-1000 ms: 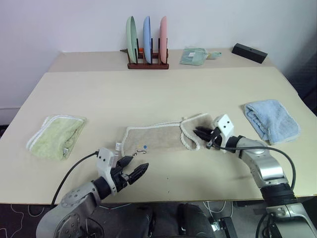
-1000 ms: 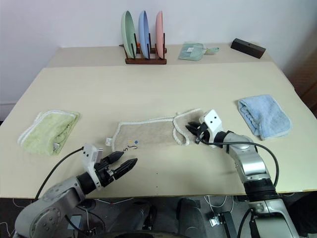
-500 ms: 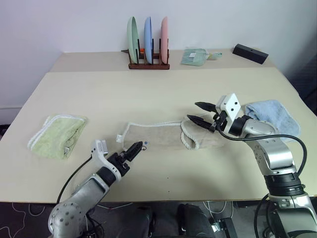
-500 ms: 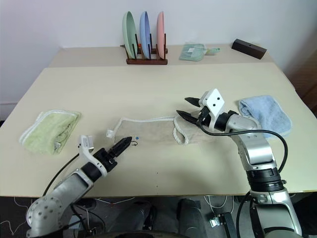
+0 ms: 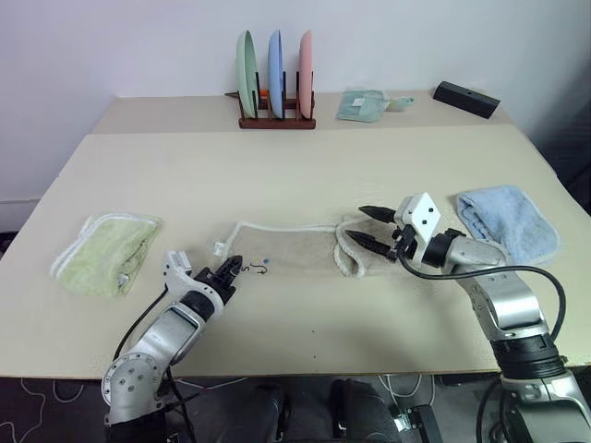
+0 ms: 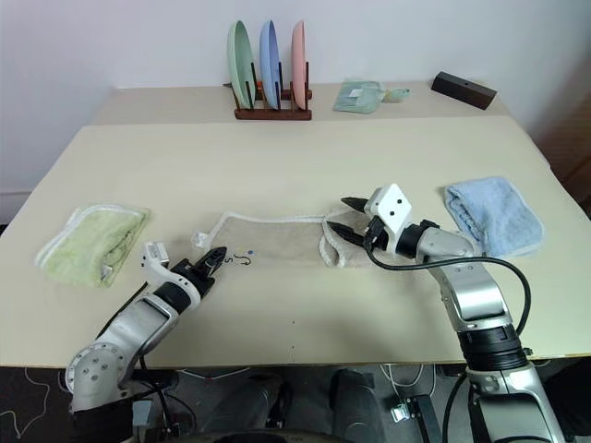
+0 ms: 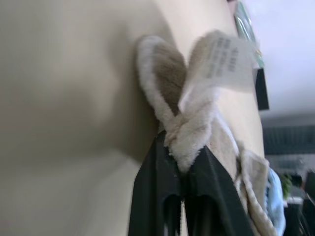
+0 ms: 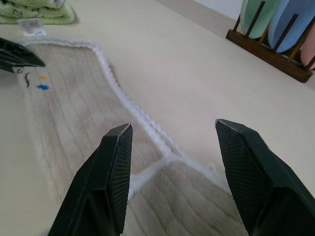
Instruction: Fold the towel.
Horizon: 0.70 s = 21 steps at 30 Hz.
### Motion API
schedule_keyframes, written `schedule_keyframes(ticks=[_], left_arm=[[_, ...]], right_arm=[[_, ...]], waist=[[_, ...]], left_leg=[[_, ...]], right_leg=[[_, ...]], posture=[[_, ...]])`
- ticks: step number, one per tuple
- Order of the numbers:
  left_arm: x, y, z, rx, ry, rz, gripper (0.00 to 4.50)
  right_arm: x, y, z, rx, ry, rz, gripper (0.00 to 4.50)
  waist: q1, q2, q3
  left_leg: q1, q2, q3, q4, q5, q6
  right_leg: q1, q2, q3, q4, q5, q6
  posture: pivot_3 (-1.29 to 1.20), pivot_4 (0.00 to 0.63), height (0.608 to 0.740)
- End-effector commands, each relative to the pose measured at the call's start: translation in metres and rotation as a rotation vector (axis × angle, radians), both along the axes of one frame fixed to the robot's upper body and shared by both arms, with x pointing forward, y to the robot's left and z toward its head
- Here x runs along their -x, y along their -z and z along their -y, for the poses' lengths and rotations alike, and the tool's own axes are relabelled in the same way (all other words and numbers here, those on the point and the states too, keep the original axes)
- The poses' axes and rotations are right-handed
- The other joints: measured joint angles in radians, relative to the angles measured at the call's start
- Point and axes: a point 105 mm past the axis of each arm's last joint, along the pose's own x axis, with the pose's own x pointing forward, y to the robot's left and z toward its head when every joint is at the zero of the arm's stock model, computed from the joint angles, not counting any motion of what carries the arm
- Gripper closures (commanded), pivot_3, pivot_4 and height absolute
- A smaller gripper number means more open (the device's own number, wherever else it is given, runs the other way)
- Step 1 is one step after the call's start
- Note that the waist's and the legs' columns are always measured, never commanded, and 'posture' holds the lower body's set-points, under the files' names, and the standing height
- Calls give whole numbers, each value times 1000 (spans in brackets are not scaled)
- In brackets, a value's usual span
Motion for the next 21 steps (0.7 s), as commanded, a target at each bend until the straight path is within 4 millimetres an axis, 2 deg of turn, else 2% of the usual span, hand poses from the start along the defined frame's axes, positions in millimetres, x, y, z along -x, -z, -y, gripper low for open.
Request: schedule_keyframes(ticks=[1,7,9,11,14,16,19,21], left_arm=[[-2,-23,-14,-61,-33,109,4489],[-9,-78,-65,-412,-46,333,4489],[-13,-94,-68,-494,0,394,4489],[-15,-107,-55,-577,105,453,4489],[-15,-116,-15,-660,331,553,4489],[-12,-115,9,-698,460,597,4489],[-6,-104,57,-761,721,655,4489],[-9,-94,73,-797,799,654,4489]], right_arm=[[3,-14,1,12,-2,59,1769],[-2,-12,11,30,30,53,1769],[-3,-10,12,34,34,50,1769],[-5,-8,14,33,43,47,1769],[-10,-5,16,33,61,46,1769],[-11,-3,17,38,68,47,1769],[-13,-2,19,37,86,52,1769],[-14,-2,20,36,93,55,1769]], waist=[[0,0,0],[0,-1,1],[2,-1,1],[2,-1,1],[1,-1,1],[0,-1,1],[-2,-1,1],[-2,-1,1]], left_leg=[[0,0,0,0,0,0],[-1,0,0,0,0,-1],[-1,0,0,0,0,-1],[-1,0,0,-1,0,-1],[-1,0,0,-1,0,-1],[-1,0,0,-1,0,-1],[-1,0,0,-2,0,-1],[-1,0,0,-2,0,-1]], right_leg=[[0,0,0,0,0,0],[-2,1,1,1,0,0],[-2,1,1,0,0,0],[-1,1,1,0,0,0],[-1,0,0,0,0,0],[-1,0,0,0,0,0],[-2,1,1,0,0,0],[-2,0,1,0,0,0]], posture=[[0,150,740],[0,150,740],[0,150,740],[0,150,740],[0,150,740],[0,150,740],[0,150,740],[0,150,740]])
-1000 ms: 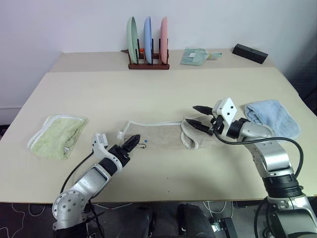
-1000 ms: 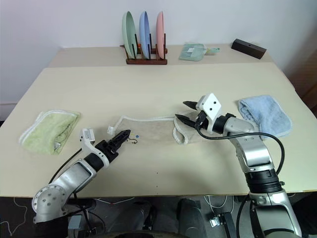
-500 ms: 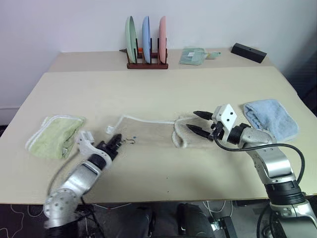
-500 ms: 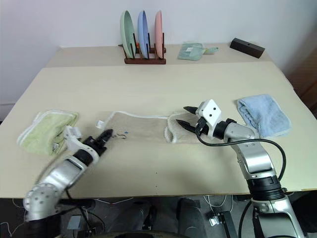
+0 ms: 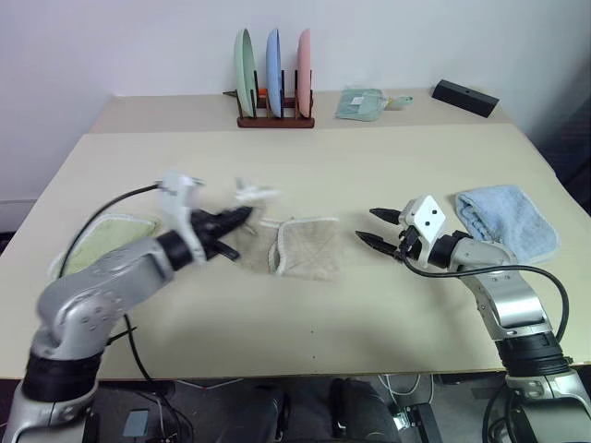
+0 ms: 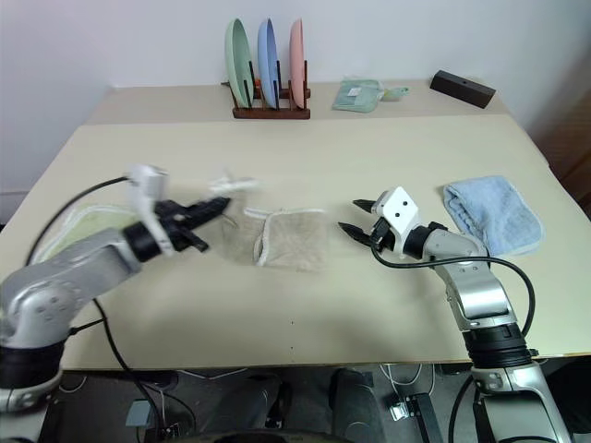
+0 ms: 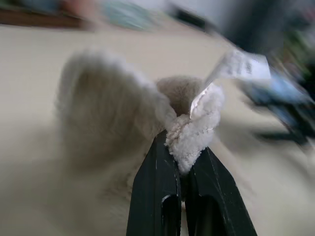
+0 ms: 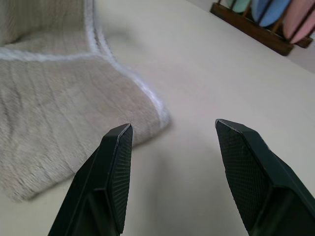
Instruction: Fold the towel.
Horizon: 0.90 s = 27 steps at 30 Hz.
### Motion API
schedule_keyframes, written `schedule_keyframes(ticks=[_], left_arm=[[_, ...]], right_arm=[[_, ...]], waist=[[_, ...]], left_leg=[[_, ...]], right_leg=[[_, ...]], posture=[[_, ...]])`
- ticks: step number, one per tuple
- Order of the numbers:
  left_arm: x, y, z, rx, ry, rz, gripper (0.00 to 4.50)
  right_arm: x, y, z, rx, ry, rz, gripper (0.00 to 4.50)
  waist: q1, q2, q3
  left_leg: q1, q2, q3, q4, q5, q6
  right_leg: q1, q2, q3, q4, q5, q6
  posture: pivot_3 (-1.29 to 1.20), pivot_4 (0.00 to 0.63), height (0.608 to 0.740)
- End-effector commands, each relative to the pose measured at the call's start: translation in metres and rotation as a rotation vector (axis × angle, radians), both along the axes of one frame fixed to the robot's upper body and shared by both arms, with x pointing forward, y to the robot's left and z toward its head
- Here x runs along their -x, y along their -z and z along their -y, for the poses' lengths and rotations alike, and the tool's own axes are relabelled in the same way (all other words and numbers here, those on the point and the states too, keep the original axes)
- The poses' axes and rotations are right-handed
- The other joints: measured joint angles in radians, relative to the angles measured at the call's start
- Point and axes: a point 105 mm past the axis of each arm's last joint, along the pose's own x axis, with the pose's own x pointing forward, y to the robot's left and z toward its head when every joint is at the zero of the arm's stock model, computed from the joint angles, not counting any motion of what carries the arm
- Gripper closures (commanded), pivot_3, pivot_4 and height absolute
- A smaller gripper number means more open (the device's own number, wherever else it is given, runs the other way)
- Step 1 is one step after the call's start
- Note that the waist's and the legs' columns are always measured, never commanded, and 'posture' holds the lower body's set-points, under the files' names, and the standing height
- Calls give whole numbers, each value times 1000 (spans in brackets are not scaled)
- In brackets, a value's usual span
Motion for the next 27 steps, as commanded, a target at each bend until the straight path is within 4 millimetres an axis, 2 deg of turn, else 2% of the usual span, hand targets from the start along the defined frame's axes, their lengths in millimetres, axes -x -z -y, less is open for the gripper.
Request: schedule_keyframes(ticks=[1,7,12,15,20,21,23,24,26,27], left_arm=[[1,13,31,-100,129,-1,4489],[0,32,76,-156,264,-55,4489],[-6,48,82,-207,253,-83,4489],[4,32,88,-96,307,-75,3549],[12,17,79,0,326,-53,1061],[19,6,71,57,344,-19,586],[27,-8,57,125,350,37,586],[23,-11,51,151,308,52,730],[17,-13,44,175,252,57,1543],[0,-16,32,182,132,83,1997]], right_arm=[[-2,-13,2,-14,14,63,1769],[1,-12,5,-11,34,67,1769],[4,-14,8,-12,47,73,1769],[5,-13,8,-1,54,70,1769],[2,-15,10,14,72,72,1769],[-2,-14,14,38,97,80,1769],[-7,-16,18,51,122,86,1769],[-9,-17,20,44,135,86,1769],[-11,-19,21,33,145,83,1769],[-12,-23,22,20,146,88,2029]], waist=[[0,0,0],[1,0,0],[0,0,0],[1,0,0],[0,0,0],[-3,0,0],[-4,0,0],[-3,0,0],[3,0,0],[6,0,0]], left_leg=[[0,0,0,0,0,0],[-1,0,0,0,0,0],[-1,0,0,0,0,0],[-1,0,0,0,0,0],[-2,0,0,0,0,0],[-2,0,0,0,0,0],[-2,0,0,0,0,0],[-2,0,0,0,0,0],[-2,0,0,0,0,0],[-2,0,0,1,1,0]], right_leg=[[0,0,0,0,0,0],[-1,0,0,0,0,0],[-2,0,0,0,0,0],[-2,0,0,0,0,0],[-2,0,0,0,0,0],[-2,0,0,0,0,0],[-3,0,1,1,0,0],[-3,0,1,1,0,0],[-3,0,1,1,0,0],[-2,0,0,1,0,0]], posture=[[0,150,740],[0,150,740],[0,150,740],[0,150,740],[0,150,740],[0,150,740],[0,150,740],[0,150,740],[0,150,740],[0,150,740]])
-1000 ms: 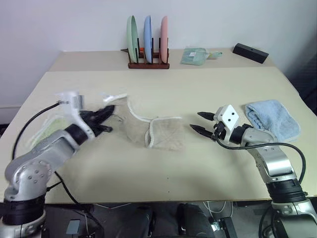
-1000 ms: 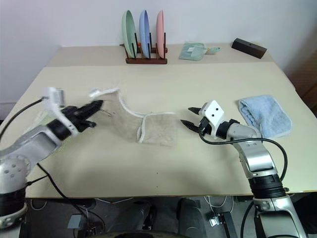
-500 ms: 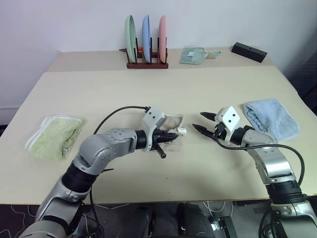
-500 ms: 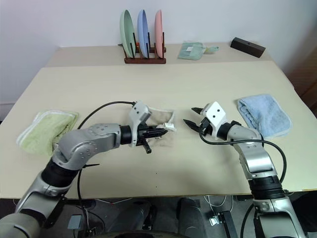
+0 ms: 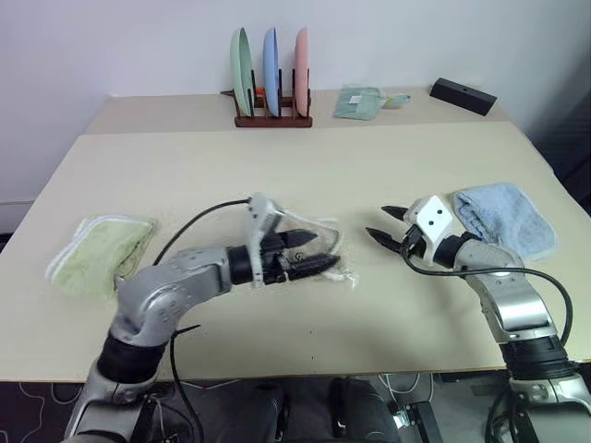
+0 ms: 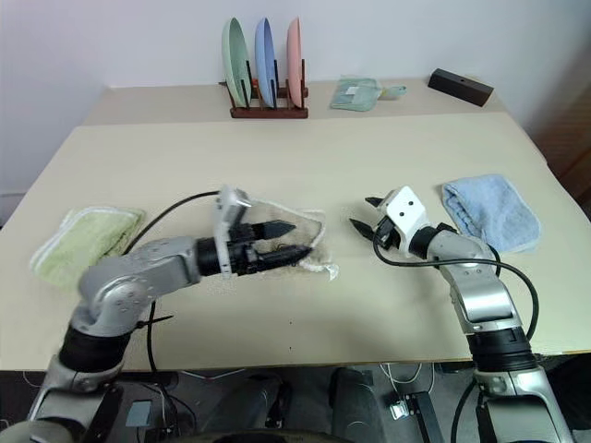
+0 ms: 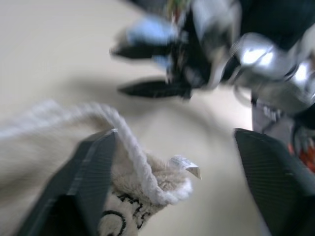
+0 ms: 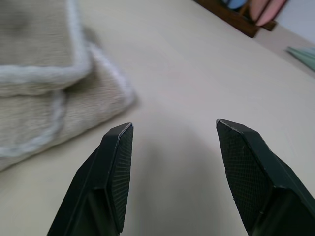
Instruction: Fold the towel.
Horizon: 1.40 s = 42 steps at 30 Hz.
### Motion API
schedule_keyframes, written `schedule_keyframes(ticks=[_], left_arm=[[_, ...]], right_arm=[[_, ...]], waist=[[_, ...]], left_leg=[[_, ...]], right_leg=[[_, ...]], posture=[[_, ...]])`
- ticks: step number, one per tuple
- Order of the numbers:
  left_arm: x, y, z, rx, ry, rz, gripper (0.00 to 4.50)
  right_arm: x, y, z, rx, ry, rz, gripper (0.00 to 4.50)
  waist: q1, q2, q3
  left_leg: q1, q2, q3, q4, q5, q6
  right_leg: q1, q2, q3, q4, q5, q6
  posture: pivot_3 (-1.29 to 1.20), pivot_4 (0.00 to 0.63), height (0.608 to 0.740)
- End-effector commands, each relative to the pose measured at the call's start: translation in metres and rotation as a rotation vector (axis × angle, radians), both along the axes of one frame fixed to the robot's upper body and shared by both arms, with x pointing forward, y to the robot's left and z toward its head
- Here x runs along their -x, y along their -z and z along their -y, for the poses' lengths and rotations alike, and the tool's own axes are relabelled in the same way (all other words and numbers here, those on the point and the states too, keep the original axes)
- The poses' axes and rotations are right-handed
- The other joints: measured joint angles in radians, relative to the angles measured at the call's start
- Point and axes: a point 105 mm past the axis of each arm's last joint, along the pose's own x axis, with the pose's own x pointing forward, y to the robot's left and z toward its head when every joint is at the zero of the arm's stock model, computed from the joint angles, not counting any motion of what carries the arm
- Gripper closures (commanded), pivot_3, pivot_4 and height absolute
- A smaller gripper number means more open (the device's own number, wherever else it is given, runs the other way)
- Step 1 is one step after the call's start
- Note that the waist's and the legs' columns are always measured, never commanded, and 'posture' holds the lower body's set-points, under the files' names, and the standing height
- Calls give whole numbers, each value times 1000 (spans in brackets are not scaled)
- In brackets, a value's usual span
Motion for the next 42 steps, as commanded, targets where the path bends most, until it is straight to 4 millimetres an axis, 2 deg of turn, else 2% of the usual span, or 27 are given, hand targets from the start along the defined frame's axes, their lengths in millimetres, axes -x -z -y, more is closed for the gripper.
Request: schedule_keyframes(ticks=[1,3,4,5,6,9,13,18,22,25,28,30,32,35,36,39,41,42], left_arm=[[-32,-19,-30,74,-254,70,2511],[-61,-12,-58,-11,-483,107,3570],[-66,-4,-63,-65,-518,99,4113],[-67,2,-64,-118,-523,118,4124],[-64,8,-60,-152,-487,124,4124],[-54,21,-45,-196,-378,133,4124],[-50,36,-32,-212,-302,105,4124],[-55,69,-36,-332,-311,84,4124],[-56,79,-40,-338,-328,71,4124],[-55,100,-45,-339,-367,32,4124],[-55,100,-46,-288,-395,23,4124],[-57,93,-47,-229,-420,28,4124],[-59,77,-50,-157,-450,56,4124],[-57,47,-62,-56,-479,107,4124],[-53,41,-68,-60,-475,130,4124],[-38,38,-81,-130,-446,177,4124],[-33,40,-86,-161,-434,186,4124],[-28,43,-90,-191,-415,186,4124]], right_arm=[[-6,-28,3,-54,16,73,2334],[-5,-48,-5,-163,-12,101,3117],[-1,-55,-14,-213,-52,96,3665],[3,-59,-24,-253,-95,78,4212],[10,-61,-36,-285,-153,45,4455],[23,-55,-66,-314,-251,-40,4455],[26,-15,-87,-190,-268,-152,4455],[20,32,-87,-141,-201,-263,4455],[18,51,-78,-138,-157,-310,4455],[19,75,-68,-103,-108,-352,4455],[17,73,-66,-121,-100,-335,4455],[16,63,-65,-130,-106,-289,4455],[15,45,-63,-157,-127,-241,4455],[18,13,-55,-242,-166,-233,3628],[19,3,-50,-270,-170,-245,3149],[21,-21,-40,-389,-147,-281,1635],[22,-28,-38,-436,-144,-308,672],[22,-25,-36,-450,-118,-358,114]], waist=[[3,0,0],[1,0,0],[0,0,0],[-3,0,0],[-5,0,0],[-3,0,0],[0,0,0],[-3,0,0],[-3,0,0],[-2,0,-1],[-1,-1,-2],[-1,-1,-2],[-1,-1,-2],[-2,-1,-1],[-2,-1,-1],[-6,-1,-1],[-5,-1,-1],[-3,-1,-1]], left_leg=[[0,0,0,1,0,0],[0,0,0,1,0,0],[0,0,0,1,0,0],[0,0,0,0,0,0],[0,0,0,-1,0,0],[0,0,0,-3,0,0],[-3,0,-1,-1,0,0],[-2,0,-1,0,0,0],[-3,0,-1,0,0,0],[0,0,-1,0,0,0],[3,0,-1,-1,0,0],[4,0,-1,-1,0,0],[4,0,-1,-1,0,0],[1,0,-1,1,0,0],[0,0,-1,1,0,0],[-2,0,-1,0,0,0],[-1,0,-1,-1,0,0],[-1,0,-1,-1,0,0]], right_leg=[[1,0,0,0,0,0],[1,0,0,-1,0,0],[1,0,0,0,0,0],[0,0,0,0,0,0],[0,0,0,0,0,0],[-2,0,0,-1,0,0],[-2,0,-1,-2,0,0],[-2,0,-1,0,0,0],[-3,0,-1,0,0,0],[0,0,-1,0,0,0],[3,0,-1,-1,0,0],[4,0,-1,-1,0,0],[4,0,-1,-1,0,0],[1,0,-1,0,0,0],[0,0,-1,0,0,0],[-2,0,-1,0,0,0],[-2,0,-1,0,0,0],[-2,0,-1,0,0,0]], posture=[[0,150,740],[0,150,740],[0,150,740],[0,150,740],[0,150,740],[0,150,740],[0,150,740],[0,150,740],[0,150,740],[0,150,740],[0,150,740],[0,150,740],[0,150,740],[0,150,740],[0,150,740],[0,150,740],[0,150,740],[0,150,740]])
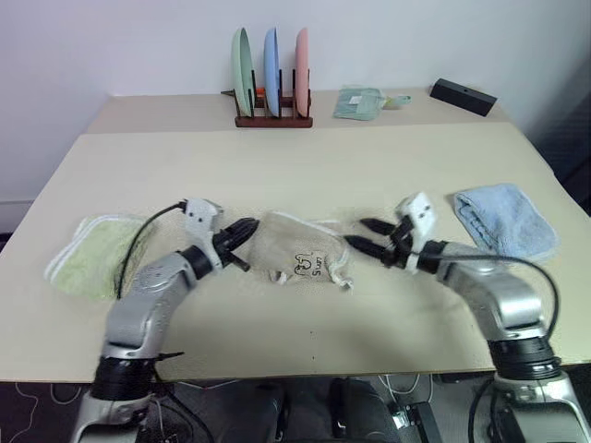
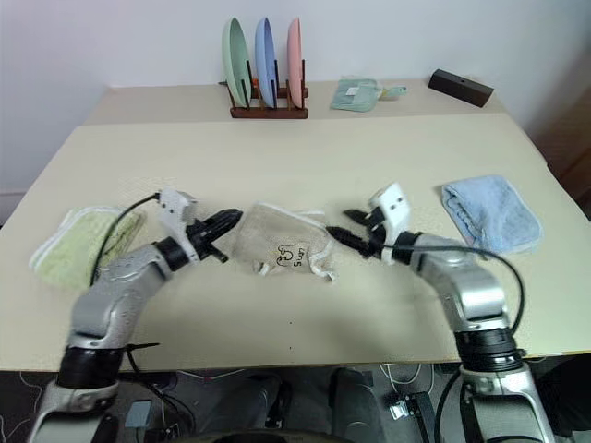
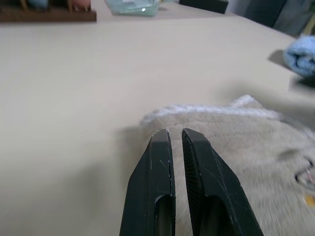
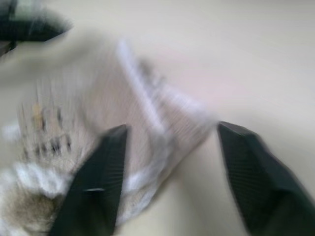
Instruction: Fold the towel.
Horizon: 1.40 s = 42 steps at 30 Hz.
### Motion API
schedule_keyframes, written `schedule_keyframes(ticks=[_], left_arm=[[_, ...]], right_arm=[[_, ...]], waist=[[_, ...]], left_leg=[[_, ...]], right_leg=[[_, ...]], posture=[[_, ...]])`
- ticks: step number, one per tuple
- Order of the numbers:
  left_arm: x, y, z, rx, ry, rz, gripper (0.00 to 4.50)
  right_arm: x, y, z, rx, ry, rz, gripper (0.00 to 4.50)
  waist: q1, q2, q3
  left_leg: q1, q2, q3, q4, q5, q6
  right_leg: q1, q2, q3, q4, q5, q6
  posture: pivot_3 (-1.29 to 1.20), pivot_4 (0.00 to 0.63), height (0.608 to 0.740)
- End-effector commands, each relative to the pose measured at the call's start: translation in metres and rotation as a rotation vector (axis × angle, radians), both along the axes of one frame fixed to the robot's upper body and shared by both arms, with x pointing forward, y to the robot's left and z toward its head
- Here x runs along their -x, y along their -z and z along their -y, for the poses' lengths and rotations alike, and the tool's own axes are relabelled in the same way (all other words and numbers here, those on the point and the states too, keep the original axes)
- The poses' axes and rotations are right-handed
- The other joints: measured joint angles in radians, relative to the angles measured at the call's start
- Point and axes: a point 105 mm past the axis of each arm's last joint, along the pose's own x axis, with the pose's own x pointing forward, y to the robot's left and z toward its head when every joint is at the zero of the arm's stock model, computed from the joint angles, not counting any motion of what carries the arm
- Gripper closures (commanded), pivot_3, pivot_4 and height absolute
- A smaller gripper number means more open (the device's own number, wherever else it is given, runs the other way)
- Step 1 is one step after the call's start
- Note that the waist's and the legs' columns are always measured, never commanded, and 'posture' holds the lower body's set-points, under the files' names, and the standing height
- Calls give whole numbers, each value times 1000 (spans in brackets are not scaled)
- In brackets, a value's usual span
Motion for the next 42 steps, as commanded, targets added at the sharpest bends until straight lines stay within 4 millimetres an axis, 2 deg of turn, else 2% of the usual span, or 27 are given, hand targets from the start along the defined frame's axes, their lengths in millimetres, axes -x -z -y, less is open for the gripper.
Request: schedule_keyframes(ticks=[1,3,7,11,19,21,23,29,32,35,37,40,42], left_arm=[[15,-4,-6,-56,59,20,4124],[26,0,-9,-89,104,-3,4124],[40,3,-10,-74,163,-46,4124],[50,3,-8,-72,198,-62,4124],[51,5,-7,-68,183,-61,4124],[50,5,-7,-69,180,-58,4124],[50,4,-7,-68,176,-55,4124],[52,4,-7,-59,164,-46,4124],[53,7,-3,-52,163,-52,4124],[54,8,0,-43,175,-58,4124],[52,9,1,-35,182,-63,4124],[47,8,7,-19,219,-67,4124],[43,9,13,-20,249,-66,4124]], right_arm=[[4,-9,-2,-63,7,-96,45],[4,6,-1,-102,35,-256,45],[8,19,-15,-170,14,-396,45],[10,31,-24,-156,20,-464,45],[13,49,-57,-143,-32,-536,45],[8,49,-64,-162,-33,-542,567],[4,46,-68,-197,-30,-545,1320],[0,32,-64,-308,-13,-550,4433],[0,22,-54,-344,8,-515,4480],[-4,-6,-33,-424,52,-414,4480],[-10,-33,-5,-476,126,-307,4480],[-20,-72,57,-534,344,-149,4480],[-19,-90,94,-562,468,-75,4480]], waist=[[2,0,0],[2,0,0],[4,1,1],[1,1,1],[-4,1,1],[-6,1,1],[-9,1,1],[-15,1,1],[-22,1,1],[-23,2,1],[-22,2,1],[-17,4,3],[-12,4,2]], left_leg=[[0,0,0,0,0,0],[0,0,0,0,0,0],[-1,0,0,0,-1,1],[-2,0,0,0,-1,1],[-2,0,0,0,-1,1],[-2,0,0,0,-1,1],[-2,0,0,0,-1,1],[-2,0,0,0,-1,1],[-2,0,0,0,-1,1],[-2,0,0,0,-1,1],[-2,0,0,-1,-1,1],[-4,-1,0,0,-1,1],[-4,-1,0,0,-1,2]], right_leg=[[0,0,0,0,0,0],[0,0,0,0,0,0],[0,-1,0,-1,0,0],[-1,-1,0,-1,0,0],[-1,0,0,-1,0,0],[-1,0,0,0,0,0],[-1,0,0,0,0,0],[-2,0,0,0,0,0],[-2,0,0,0,0,0],[-2,0,0,0,0,0],[-2,0,0,0,0,0],[-2,-1,0,-1,0,0],[-2,-1,-1,-1,0,0]], posture=[[0,150,740],[0,150,740],[0,150,740],[0,150,740],[0,150,740],[0,150,740],[0,150,740],[0,150,740],[0,150,740],[0,150,740],[0,150,740],[0,150,740],[0,150,740]])
